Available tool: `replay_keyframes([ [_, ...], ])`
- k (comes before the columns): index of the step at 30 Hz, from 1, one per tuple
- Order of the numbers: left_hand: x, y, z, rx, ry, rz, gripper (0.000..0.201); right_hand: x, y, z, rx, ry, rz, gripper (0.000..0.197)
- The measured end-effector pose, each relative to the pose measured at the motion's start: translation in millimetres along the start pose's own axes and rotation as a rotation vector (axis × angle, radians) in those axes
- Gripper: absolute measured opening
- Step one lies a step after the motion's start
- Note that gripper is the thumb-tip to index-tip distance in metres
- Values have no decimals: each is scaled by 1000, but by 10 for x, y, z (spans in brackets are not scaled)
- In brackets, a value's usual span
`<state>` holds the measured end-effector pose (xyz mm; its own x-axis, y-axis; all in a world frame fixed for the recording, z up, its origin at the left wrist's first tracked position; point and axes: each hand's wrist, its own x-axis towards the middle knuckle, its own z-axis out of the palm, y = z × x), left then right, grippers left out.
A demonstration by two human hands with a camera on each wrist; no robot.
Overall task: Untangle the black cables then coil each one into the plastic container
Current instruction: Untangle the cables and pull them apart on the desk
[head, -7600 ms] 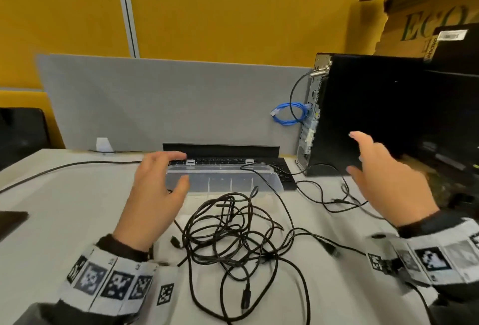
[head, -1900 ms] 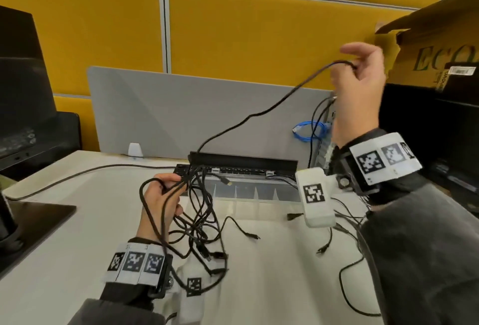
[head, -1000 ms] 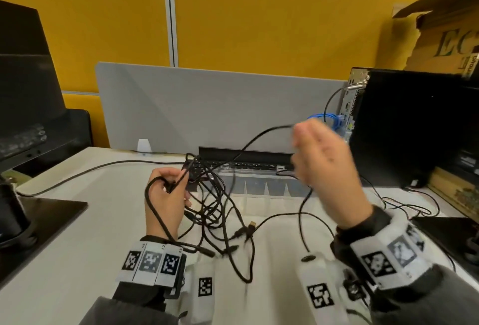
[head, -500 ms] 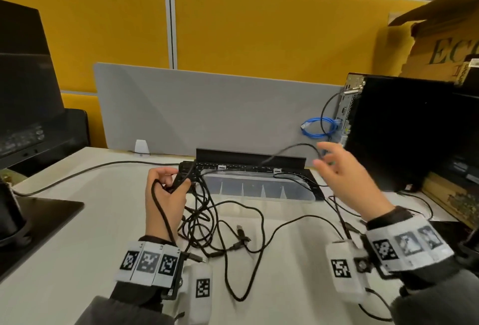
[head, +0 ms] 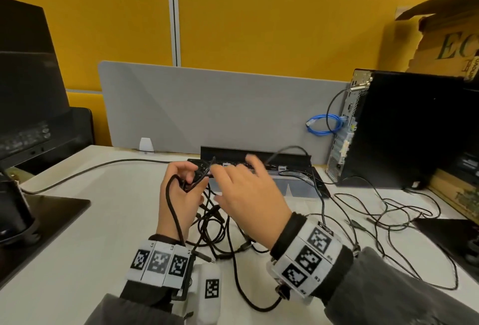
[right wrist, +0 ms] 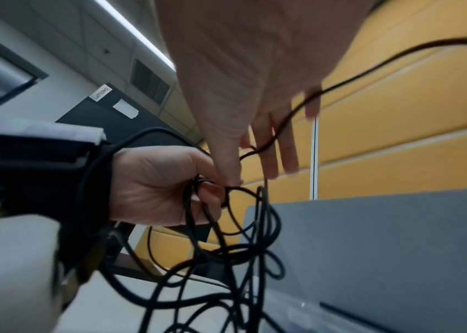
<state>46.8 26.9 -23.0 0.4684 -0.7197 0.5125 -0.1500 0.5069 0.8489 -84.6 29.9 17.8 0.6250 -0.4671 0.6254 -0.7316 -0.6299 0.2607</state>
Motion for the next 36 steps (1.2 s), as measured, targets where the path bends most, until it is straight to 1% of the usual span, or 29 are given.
replay_keyframes([
  [3, -2, 28, 3, -23, -15, -13, 40, 83, 59, -65, 168, -197, 89, 26],
  [4, 1, 36, -3, -43, -15, -24, 40, 91, 137, -103, 301, -214, 123, 23],
  [5, 10, 36, -10, -65, -12, -44, 39, 97, 220, -168, 463, -196, 164, 21],
  [6, 21, 31, -20, -87, -5, -72, 37, 100, 302, -246, 605, -136, 203, 22],
  [8, 44, 22, -40, -117, 23, -133, 27, 120, 462, -409, 766, 26, 261, 27],
  [10, 48, 30, -44, -121, 31, -166, 14, 136, 581, -554, 857, 188, 307, 29],
  [11, 42, 45, -39, -119, 22, -163, 11, 133, 624, -608, 884, 266, 331, 29],
  [13, 11, 83, -32, -98, -1, -131, 11, 114, 691, -658, 918, 403, 366, 28],
  [16, -23, 139, -24, 63, -72, -60, 3, 67, 746, -622, 962, 509, 411, 27],
  [17, -28, 135, -24, 112, -112, -62, 8, 60, 770, -596, 977, 524, 427, 27],
  [19, -40, 124, -13, 185, -203, -125, 14, 39, 817, -545, 974, 534, 458, 27],
  [21, -56, 108, 8, 263, -258, -178, 18, -4, 845, -509, 920, 493, 481, 26],
  [22, -67, 102, 23, 276, -277, -192, 18, -35, 853, -501, 892, 442, 490, 26],
  [24, -83, 68, 59, 229, -298, -207, 26, -107, 861, -502, 885, 278, 507, 26],
  [26, -104, 42, 95, 157, -292, -230, 30, -192, 877, -472, 1012, 98, 561, 31],
  [28, -119, 43, 131, 61, -265, -277, 30, -270, 858, -396, 1257, -54, 698, 43],
  [29, -123, 48, 147, 18, -251, -292, 29, -300, 833, -346, 1351, -114, 776, 45],
  [30, -129, 54, 163, -5, -241, -296, 29, -326, 803, -291, 1395, -167, 837, 42],
  [32, -147, 69, 198, -36, -226, -272, 29, -383, 725, -176, 1337, -277, 883, 27],
  [34, -164, 73, 225, -61, -204, -229, 29, -428, 625, -87, 1220, -382, 830, 16],
  [36, -170, 54, 233, -62, -170, -205, 30, -446, 563, -23, 1150, -403, 759, 12],
])
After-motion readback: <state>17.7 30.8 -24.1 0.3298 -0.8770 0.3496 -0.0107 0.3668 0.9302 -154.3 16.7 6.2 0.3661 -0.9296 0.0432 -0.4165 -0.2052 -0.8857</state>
